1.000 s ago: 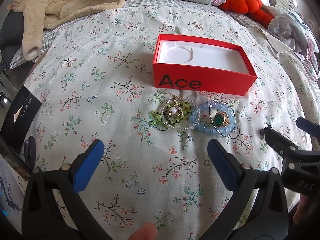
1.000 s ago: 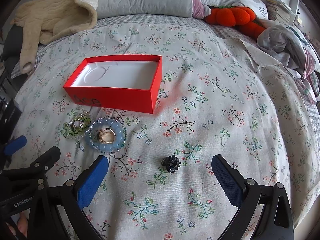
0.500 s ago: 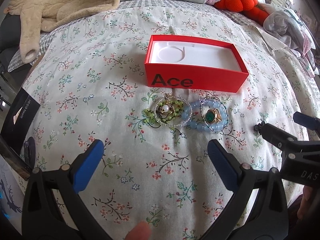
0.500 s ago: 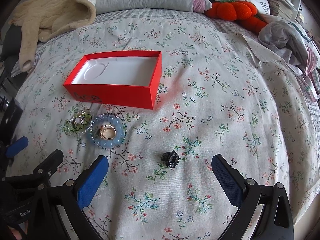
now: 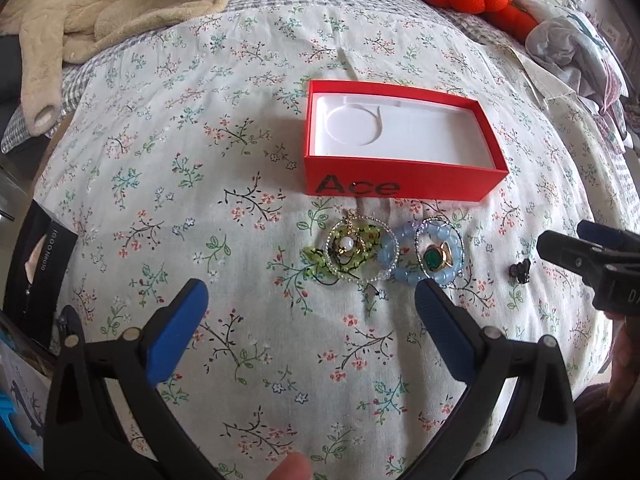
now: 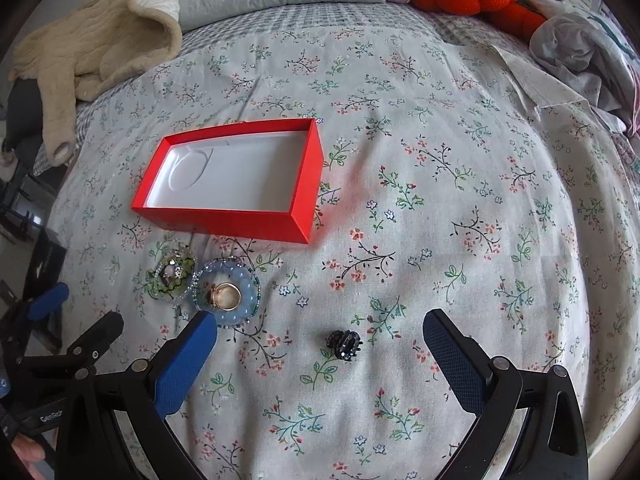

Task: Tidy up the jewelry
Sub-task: 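Grasp the multicolour beaded bangle with the right tool while the left tool grasps the pearl bangle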

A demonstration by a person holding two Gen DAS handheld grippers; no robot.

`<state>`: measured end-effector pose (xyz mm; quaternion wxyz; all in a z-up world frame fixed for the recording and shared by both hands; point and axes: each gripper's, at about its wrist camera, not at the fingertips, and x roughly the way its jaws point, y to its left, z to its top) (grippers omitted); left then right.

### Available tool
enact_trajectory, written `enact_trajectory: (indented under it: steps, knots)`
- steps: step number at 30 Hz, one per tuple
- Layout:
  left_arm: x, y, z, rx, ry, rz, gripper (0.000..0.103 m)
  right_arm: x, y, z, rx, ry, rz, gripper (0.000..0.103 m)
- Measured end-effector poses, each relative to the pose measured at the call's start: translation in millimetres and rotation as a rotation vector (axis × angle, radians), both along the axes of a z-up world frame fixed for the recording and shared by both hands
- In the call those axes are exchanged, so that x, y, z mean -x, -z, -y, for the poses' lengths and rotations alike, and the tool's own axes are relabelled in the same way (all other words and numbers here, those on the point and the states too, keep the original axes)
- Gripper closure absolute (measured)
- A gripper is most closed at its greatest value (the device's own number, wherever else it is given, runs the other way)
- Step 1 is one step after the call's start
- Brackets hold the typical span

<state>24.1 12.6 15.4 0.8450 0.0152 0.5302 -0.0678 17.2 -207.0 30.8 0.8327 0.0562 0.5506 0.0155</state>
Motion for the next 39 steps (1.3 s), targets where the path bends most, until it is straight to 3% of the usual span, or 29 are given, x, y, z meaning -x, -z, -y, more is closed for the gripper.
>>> enact_trajectory:
  steps: [5,9,15,23,28,33,37,39]
  knots:
    - [-18,26,-25,0.193,-0.033,-0.102,0.014,-4,29,6,-0.145,-0.013,-0.061,0.0]
    - [-23,34,-26,0.214,-0.013,-0.102,0.016,-6,38,-6,-0.16,-0.089,-0.064,0.0]
    - [-24,44,-20,0.179,0.048,-0.117,0.029,-5,52,-28,-0.169,-0.197,-0.044,0.004]
    - [-19,42,-20,0.118,0.105,-0.065,0.023,-11,64,-61,-0.113,-0.314,-0.021,0.013]
    - [-18,44,-27,0.057,0.103,-0.041,0.021,-24,69,-67,-0.109,-0.3,-0.015,0.015]
    - [-20,44,-35,0.047,0.092,-0.032,0.021,-31,72,-80,-0.059,-0.302,-0.002,0.02]
    - [-20,43,-36,0.069,0.103,-0.037,0.021,-34,72,-94,0.017,-0.335,0.017,0.042]
    - [-20,42,-34,0.089,0.123,-0.041,0.021,-33,69,-96,0.009,-0.341,0.019,0.046]
